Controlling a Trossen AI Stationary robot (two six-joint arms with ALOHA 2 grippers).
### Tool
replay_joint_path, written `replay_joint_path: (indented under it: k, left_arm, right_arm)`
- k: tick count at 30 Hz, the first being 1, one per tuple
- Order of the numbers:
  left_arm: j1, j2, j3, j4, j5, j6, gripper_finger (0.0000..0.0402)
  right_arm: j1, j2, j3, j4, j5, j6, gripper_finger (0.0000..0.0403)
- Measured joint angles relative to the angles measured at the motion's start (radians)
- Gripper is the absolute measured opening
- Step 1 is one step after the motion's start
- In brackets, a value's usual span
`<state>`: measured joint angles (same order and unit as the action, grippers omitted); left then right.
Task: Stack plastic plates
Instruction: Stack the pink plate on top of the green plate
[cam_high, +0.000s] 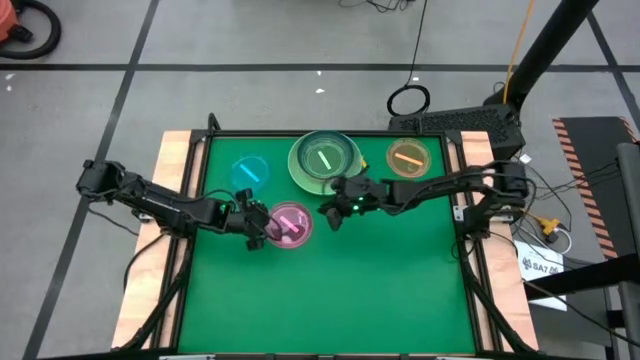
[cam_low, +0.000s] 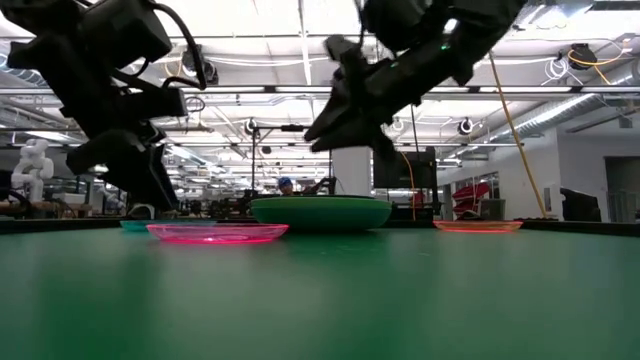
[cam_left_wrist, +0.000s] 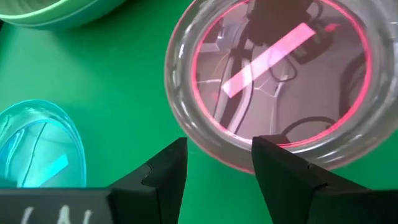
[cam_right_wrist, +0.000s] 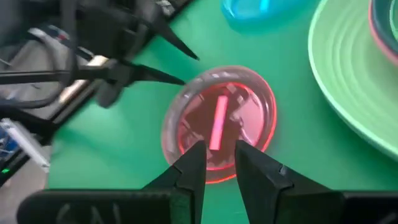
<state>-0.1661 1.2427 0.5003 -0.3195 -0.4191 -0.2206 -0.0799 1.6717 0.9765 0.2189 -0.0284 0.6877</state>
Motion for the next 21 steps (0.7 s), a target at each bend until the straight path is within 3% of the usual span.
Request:
replay_joint_path:
  k: [7, 13, 18, 21]
  left_arm:
    - [-0.055, 0.001, 0.000, -0.002, 0.001, -0.023, 0.0186]
    - [-0.065, 0.001, 0.000, 0.001, 0.001, -0.022, 0.0186]
    - [-0.065, 0.001, 0.000, 0.004, 0.001, -0.028, 0.0186]
    - [-0.065, 0.001, 0.000, 0.005, 0.001, -0.034, 0.0186]
  right_arm:
    - [0.008, 0.098, 0.104, -0.213, -0.002, 0.080, 0.0088]
    - [0.017, 0.113, 0.109, -0.205, 0.009, 0.112, 0.0125]
    - [0.032, 0.121, 0.109, -0.195, 0.105, 0.112, 0.0150]
    - [0.037, 0.152, 0.109, -0.178, 0.110, 0.115, 0.0158]
